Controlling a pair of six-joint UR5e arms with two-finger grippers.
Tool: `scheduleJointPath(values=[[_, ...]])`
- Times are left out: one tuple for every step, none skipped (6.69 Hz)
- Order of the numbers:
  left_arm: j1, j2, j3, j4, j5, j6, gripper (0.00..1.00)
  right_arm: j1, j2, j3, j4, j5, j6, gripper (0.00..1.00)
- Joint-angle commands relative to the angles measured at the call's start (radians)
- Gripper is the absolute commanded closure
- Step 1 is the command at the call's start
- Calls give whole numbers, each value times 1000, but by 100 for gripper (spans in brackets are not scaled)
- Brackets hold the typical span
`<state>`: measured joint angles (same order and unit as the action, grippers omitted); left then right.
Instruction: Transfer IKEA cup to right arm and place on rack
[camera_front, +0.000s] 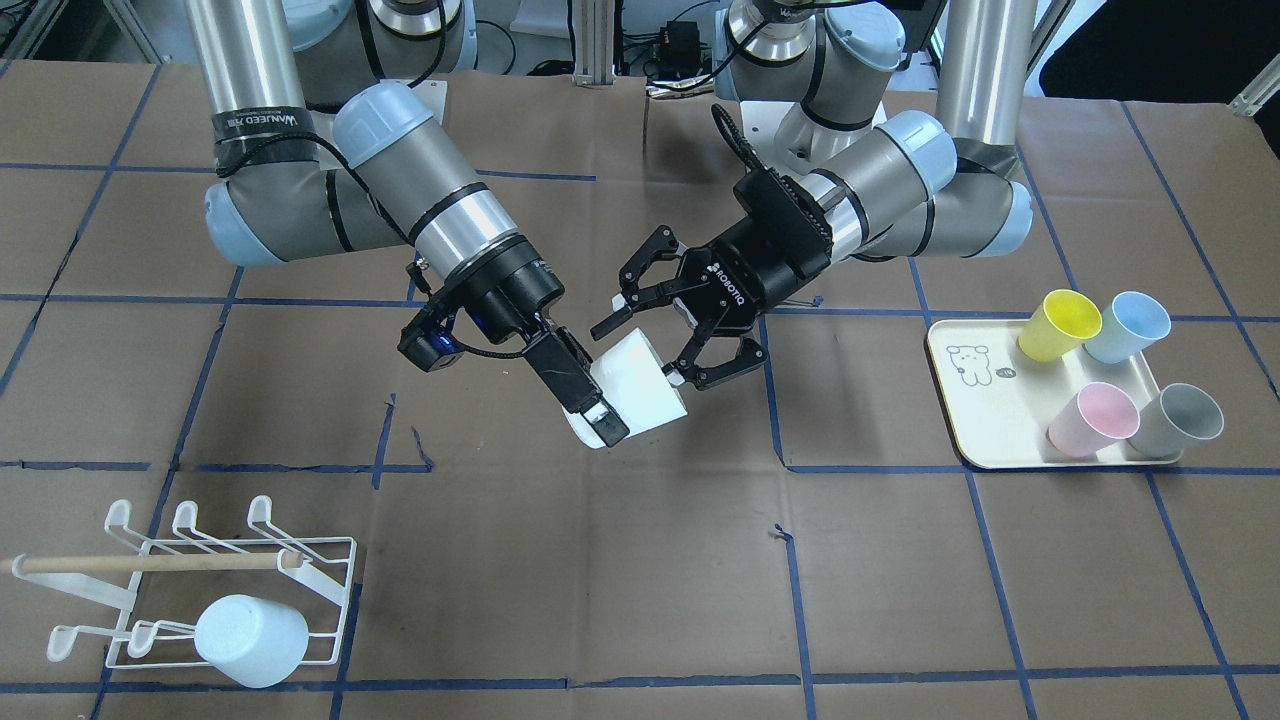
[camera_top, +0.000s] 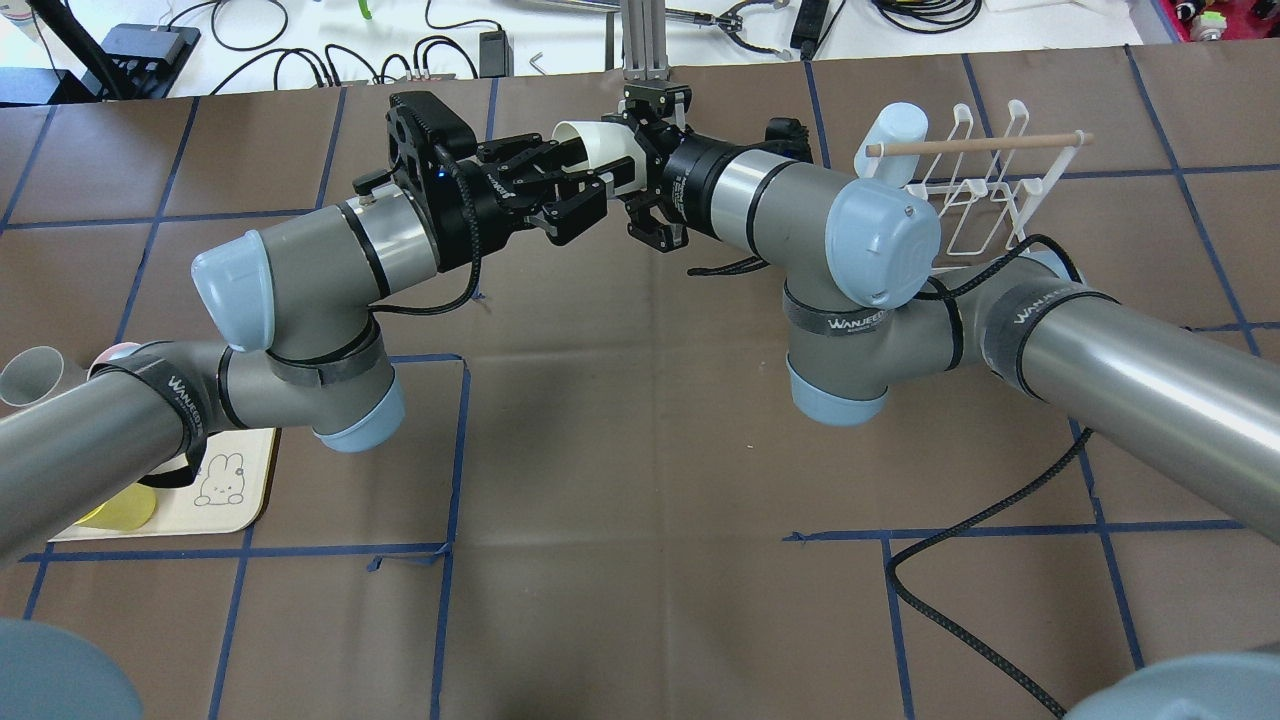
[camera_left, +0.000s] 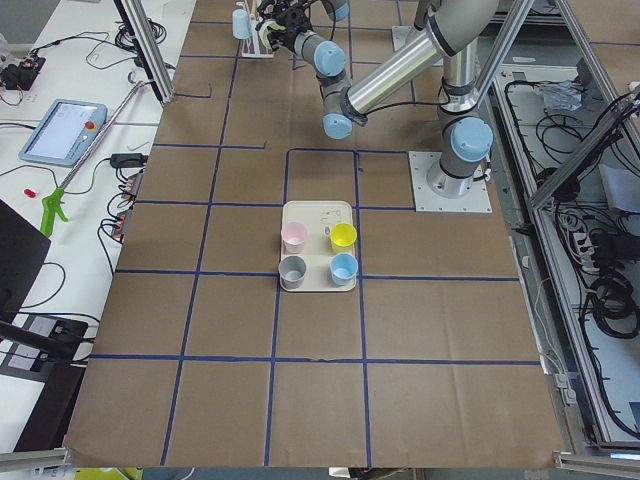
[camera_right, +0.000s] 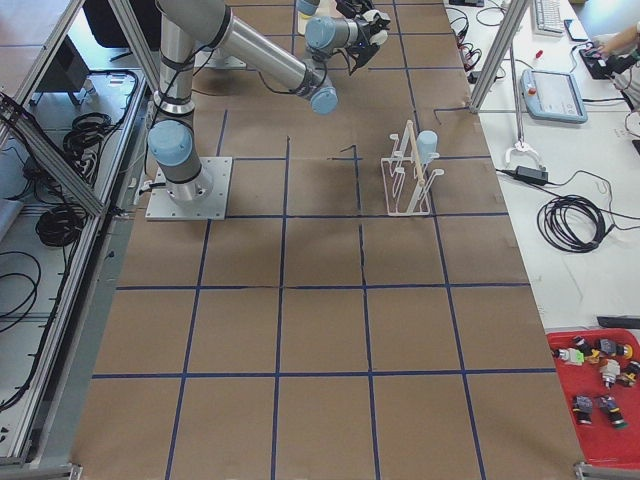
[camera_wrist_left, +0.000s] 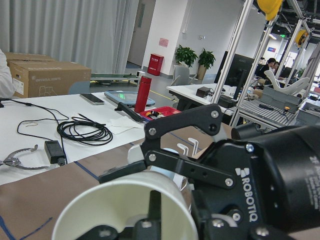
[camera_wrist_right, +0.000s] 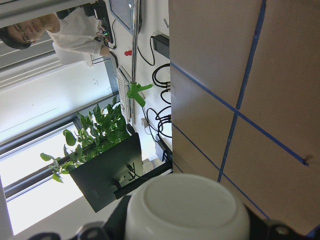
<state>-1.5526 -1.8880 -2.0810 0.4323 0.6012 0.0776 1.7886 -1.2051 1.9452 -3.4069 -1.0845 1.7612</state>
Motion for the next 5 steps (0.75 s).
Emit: scheduleJointPath(values=[[9,-2,1,2,5,-5,2,0,1,-2,0,3,0,64],[22,7,-4,2,11,-15,2,0,1,-3,-2,2,-2,70],[85,19,-8,0,-6,-16,2,0,-1,-3,-3,-5,-6,75],[164,36,-10,-6,-79,-18,2,0,-1,-3,-3,-6,-6,75],[220,33,-10,-7,-112,-19,2,0,-1,-3,-3,-6,-6,75]])
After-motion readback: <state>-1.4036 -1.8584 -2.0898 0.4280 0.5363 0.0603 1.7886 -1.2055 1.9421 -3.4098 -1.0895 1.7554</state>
